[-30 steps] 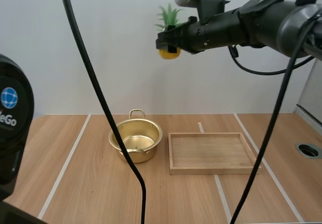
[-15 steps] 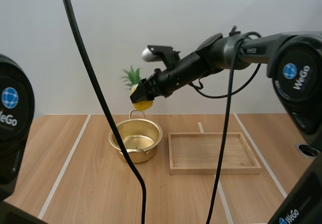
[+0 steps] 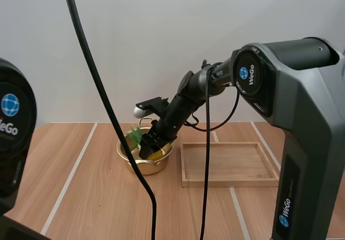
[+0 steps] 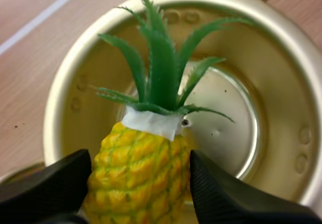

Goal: Open the pot, put the pineapple inside, and close it

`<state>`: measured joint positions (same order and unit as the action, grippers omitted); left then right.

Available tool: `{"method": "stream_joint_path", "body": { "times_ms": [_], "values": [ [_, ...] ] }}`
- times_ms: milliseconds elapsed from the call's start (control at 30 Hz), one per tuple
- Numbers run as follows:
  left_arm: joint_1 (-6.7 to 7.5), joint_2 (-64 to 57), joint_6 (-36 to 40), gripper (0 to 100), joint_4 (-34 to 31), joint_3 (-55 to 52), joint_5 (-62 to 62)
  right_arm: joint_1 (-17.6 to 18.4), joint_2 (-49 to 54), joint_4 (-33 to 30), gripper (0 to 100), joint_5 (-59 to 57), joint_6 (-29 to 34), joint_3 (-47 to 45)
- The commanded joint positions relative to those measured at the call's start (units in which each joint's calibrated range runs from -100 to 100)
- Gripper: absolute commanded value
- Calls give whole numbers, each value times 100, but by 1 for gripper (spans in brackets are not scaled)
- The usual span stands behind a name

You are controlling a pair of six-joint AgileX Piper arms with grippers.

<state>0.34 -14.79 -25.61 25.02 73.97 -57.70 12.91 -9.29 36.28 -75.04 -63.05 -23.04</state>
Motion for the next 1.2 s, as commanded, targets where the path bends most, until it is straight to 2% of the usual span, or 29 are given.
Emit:
{"method": "stream_joint_path", "body": {
  "times_ms": [0,200,333,367,467,533,567,900,1000,1167],
  "values": [
    [17,-4,12,0,-8,-15,63,11,-15,-156,0,13,40,9],
    [17,-4,12,0,-8,-15,63,11,-15,-165,0,89,134,9],
    [17,-4,12,0,-8,-15,63,11,-15,-454,0,127,416,9],
    [17,-4,12,0,-8,-15,63,11,-15,-588,11,144,485,9],
    [17,-4,12,0,-8,-15,63,11,-15,-863,51,225,647,9],
    [17,-4,12,0,-8,-15,47,11,-1,-901,90,289,685,9],
    [17,-4,12,0,-8,-15,25,11,23,-901,100,344,685,9],
    [17,-4,12,0,-8,-15,-7,11,1007,-867,100,1206,684,24],
    [17,-4,12,0,-8,-15,-7,-5,1578,-856,100,1966,760,24],
    [17,-4,12,0,-98,-15,-7,-128,2809,-841,100,3820,1469,24]
  ]
}}
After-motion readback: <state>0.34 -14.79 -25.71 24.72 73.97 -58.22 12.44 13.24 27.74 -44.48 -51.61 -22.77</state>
